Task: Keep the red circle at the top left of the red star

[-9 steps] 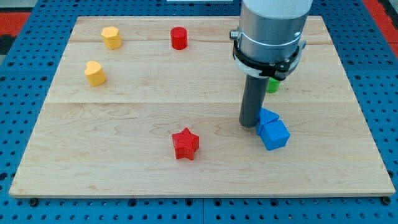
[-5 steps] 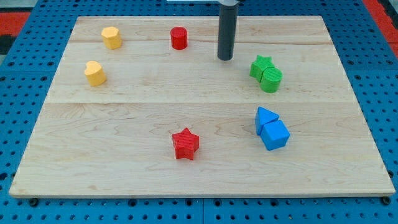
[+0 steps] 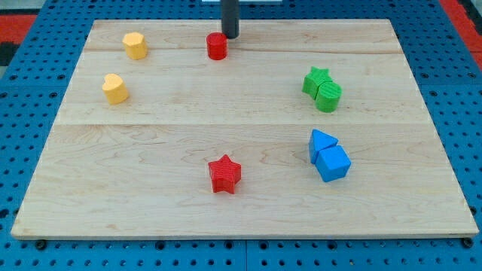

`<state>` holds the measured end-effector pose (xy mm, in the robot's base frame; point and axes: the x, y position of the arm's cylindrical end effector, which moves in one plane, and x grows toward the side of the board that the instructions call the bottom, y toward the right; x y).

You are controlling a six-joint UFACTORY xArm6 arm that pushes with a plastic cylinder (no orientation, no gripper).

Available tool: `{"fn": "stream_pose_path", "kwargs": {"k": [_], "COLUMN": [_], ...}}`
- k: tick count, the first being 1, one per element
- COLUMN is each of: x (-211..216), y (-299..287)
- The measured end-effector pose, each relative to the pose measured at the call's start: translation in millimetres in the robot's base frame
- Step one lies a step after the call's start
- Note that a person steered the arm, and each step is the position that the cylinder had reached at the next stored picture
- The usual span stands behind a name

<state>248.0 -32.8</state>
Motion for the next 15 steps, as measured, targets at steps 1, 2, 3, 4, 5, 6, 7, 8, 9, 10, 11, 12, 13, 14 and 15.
{"fn": "stream_pose_path", "kwargs": {"k": [1, 2, 3, 4, 5, 6, 7, 8, 9, 10, 11, 12, 13, 14, 15], "x": [16.4, 15.1, 47.7, 74.9, 96.3, 119.5, 143.7, 166.2, 188.8, 219.8, 199.3, 186.4, 187.6, 209.2, 234.5], "y": [-27.6, -38.7, -38.7, -38.7, -39.1, -39.1, -40.0, -43.3, -43.7, -43.7, -62.1, -70.2, -94.9, -106.8, -95.4]}}
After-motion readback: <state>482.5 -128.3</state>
